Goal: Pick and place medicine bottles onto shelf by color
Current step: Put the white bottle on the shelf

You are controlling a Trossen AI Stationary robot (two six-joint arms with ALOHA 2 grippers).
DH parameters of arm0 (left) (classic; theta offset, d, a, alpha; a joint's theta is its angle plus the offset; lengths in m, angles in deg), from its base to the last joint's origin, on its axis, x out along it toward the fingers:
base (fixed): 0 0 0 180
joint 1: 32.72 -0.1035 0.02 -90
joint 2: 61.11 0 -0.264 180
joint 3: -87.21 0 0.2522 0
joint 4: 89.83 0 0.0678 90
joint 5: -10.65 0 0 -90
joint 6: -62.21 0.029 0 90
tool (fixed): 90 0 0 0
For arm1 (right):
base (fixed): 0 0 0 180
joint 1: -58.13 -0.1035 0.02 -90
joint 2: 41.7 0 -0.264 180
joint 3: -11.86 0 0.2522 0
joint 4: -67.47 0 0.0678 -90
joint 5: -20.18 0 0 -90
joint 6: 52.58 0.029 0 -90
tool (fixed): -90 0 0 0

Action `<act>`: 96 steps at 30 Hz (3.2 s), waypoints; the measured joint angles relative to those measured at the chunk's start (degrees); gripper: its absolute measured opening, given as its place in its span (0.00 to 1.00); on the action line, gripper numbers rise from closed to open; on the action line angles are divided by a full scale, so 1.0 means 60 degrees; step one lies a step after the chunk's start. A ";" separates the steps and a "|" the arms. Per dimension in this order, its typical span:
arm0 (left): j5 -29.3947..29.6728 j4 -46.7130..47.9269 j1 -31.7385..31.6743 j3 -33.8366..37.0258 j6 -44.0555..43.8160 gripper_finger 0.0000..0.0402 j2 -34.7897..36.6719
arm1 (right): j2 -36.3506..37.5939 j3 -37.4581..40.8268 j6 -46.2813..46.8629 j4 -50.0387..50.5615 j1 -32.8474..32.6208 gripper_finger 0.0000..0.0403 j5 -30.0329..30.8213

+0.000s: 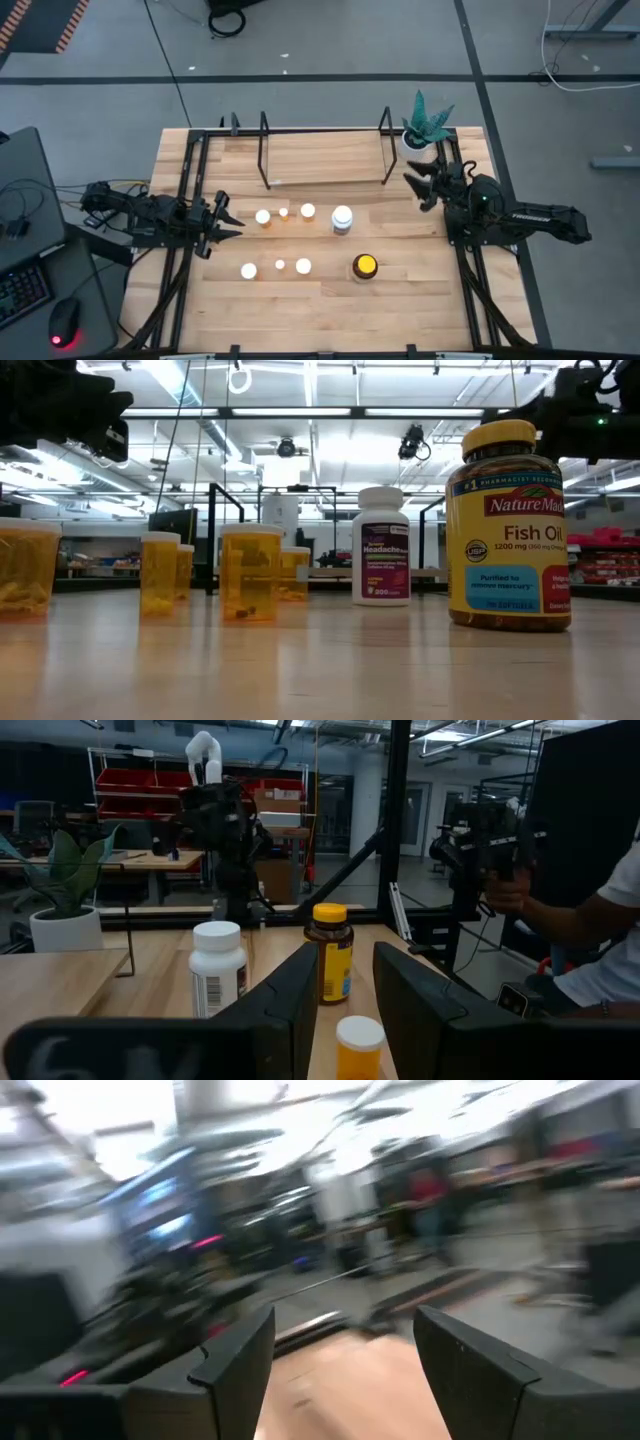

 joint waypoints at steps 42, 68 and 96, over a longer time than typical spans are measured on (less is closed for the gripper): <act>-0.0002 0.0002 0.0000 0.0000 0.0002 0.27 -0.0002 | -1.0924 -0.7131 -0.1721 0.5072 -0.1356 0.73 -0.2573; -0.0002 0.0000 0.0000 0.0000 0.0004 0.27 -0.0002 | -1.4820 -1.1795 -0.3015 0.9736 -0.2042 0.92 -0.1800; 0.0000 0.0000 0.0000 0.0002 0.0000 0.27 -0.0001 | -1.4181 -1.1799 -0.3328 0.9907 -0.0494 0.79 -0.1566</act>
